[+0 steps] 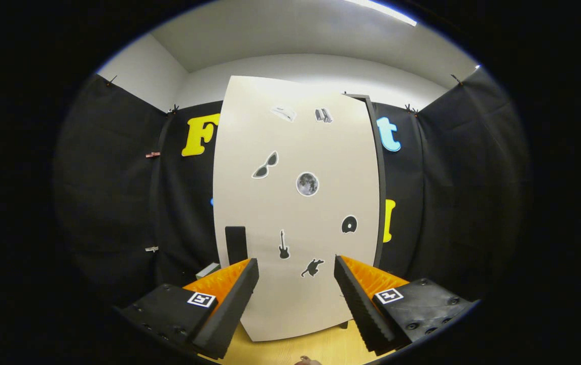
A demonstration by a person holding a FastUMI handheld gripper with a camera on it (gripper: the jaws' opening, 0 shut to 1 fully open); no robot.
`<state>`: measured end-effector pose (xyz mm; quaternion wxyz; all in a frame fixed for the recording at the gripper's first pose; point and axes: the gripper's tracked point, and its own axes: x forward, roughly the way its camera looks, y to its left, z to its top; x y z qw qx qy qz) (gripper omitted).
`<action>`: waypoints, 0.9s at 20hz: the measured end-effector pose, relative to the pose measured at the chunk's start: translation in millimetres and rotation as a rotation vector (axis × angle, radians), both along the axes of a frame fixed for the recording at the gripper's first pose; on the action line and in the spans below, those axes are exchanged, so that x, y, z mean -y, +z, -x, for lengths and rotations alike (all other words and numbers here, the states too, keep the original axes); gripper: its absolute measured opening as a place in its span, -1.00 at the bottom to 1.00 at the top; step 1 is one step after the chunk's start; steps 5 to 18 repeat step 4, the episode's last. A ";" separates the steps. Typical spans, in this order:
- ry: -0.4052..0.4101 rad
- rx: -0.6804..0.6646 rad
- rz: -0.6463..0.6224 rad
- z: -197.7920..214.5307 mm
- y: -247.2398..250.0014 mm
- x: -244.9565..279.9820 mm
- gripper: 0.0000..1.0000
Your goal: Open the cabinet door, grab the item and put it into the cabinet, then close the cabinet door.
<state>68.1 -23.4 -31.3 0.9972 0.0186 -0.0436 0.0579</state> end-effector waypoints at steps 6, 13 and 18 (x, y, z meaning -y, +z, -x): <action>-0.047 -0.010 -0.011 5.7 -3.0 15.6 0.96; -0.047 -0.010 -0.011 5.7 -3.0 15.6 0.96; -0.047 -0.010 -0.011 5.7 -3.0 15.6 0.96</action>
